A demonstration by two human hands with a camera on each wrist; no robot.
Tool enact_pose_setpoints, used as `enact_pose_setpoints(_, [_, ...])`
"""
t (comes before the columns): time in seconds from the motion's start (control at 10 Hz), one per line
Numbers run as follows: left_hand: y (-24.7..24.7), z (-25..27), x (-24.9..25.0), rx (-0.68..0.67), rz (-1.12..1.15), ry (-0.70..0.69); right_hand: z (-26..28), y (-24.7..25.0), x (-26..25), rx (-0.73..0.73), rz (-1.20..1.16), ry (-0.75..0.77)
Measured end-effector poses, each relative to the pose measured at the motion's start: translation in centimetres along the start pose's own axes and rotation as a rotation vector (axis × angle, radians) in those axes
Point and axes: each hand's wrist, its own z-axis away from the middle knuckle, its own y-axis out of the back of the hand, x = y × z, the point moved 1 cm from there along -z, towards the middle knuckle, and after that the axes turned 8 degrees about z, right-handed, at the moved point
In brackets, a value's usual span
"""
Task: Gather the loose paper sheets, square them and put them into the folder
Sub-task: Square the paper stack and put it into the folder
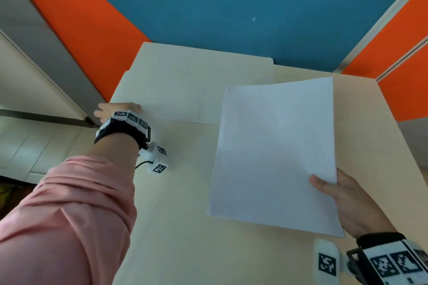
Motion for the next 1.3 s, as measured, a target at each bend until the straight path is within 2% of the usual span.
enact_pose_setpoints(0.1, [-0.4,-0.9,0.4,0.098,0.017,0.028,-0.7,-0.7,-0.2,-0.002,-0.022,0.002])
enact_pose_setpoints(0.2, [-0.1,-1.5,-0.6,0.004,0.162,-0.006,-0.9,-1.0,-0.2,-0.007,-0.017,-0.012])
enact_pose_setpoints(0.3, [0.7,-1.9,-1.5,-0.033,0.259,-0.061,-0.5,-1.2,-0.2,0.0,0.028,-0.019])
enact_pose_setpoints(0.4, [2.3,-0.7,-2.4,-0.01,0.344,-0.109,0.7,-1.3,0.0,0.017,0.026,-0.016])
enact_pose_setpoints(0.5, [3.1,1.5,-4.5,-0.078,0.426,-0.131,2.4,-1.3,0.3,0.031,0.004,-0.036])
enact_pose_setpoints(0.6, [4.1,4.0,-8.2,-0.166,0.517,-0.077,5.0,-1.2,0.6,0.065,-0.047,-0.091])
enact_pose_setpoints(0.8, [9.4,9.0,-14.6,-0.345,0.48,0.004,10.8,-0.1,2.5,0.123,0.022,-0.092])
enact_pose_setpoints(1.0, [14.5,13.9,-20.1,-0.413,0.364,0.052,15.9,0.7,4.1,0.117,0.016,-0.155])
enact_pose_setpoints(1.2, [17.0,17.8,-24.6,-0.413,0.217,0.024,17.9,3.3,7.3,0.094,0.024,-0.193])
enact_pose_setpoints(1.3, [17.9,19.8,-26.5,-0.387,0.239,0.051,18.1,4.3,8.7,0.082,0.0,-0.208])
